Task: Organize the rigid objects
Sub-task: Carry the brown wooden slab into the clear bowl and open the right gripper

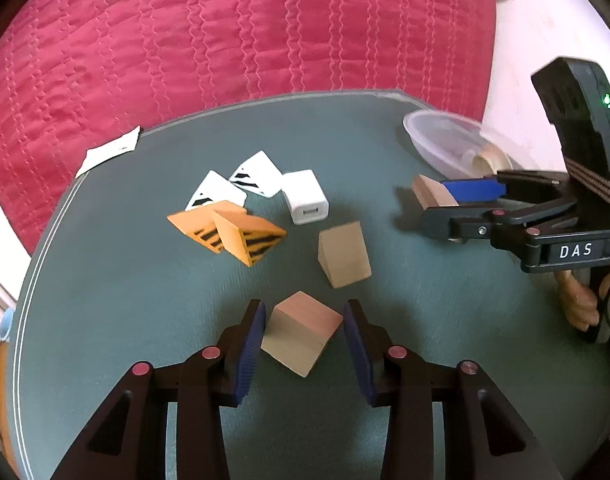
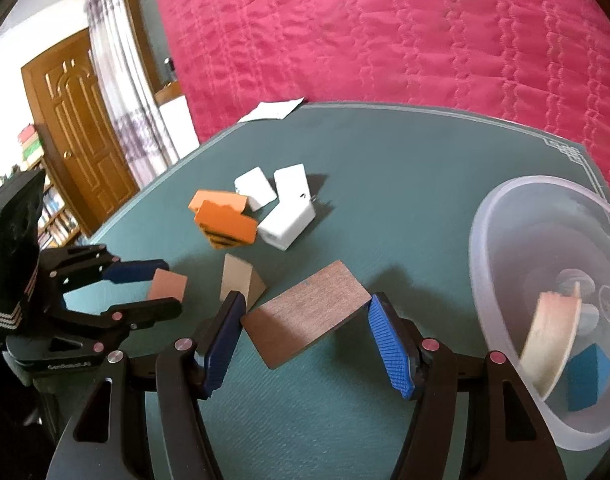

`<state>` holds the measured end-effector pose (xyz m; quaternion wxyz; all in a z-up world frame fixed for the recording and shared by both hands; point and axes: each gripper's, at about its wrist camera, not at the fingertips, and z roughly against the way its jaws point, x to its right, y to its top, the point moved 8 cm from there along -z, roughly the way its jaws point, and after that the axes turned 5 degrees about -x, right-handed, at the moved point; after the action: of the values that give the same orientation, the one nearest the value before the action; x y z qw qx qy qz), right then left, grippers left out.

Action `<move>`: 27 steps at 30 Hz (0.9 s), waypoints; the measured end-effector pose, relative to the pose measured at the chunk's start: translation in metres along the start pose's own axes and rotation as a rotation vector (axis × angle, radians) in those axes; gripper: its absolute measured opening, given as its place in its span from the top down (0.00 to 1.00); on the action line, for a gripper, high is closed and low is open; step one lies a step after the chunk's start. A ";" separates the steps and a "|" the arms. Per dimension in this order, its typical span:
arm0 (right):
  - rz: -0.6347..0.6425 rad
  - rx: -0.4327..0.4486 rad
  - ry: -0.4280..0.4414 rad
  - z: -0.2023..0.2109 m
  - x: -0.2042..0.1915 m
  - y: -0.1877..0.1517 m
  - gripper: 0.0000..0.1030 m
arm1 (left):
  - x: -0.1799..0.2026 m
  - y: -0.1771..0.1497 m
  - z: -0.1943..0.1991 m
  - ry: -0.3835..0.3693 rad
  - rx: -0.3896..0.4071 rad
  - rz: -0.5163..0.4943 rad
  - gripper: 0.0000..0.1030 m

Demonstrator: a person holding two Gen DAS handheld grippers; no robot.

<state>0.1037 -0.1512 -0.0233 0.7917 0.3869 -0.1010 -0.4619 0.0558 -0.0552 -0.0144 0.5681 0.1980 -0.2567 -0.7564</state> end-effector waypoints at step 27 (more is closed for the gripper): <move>-0.412 0.294 -0.370 0.096 0.135 0.023 0.37 | 0.034 0.032 0.016 -0.028 0.064 0.008 0.58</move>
<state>0.1439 -0.3039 0.0320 0.5851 0.4192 -0.2284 -0.6556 0.0613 -0.0923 0.0180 0.5608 0.2047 -0.2894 -0.7482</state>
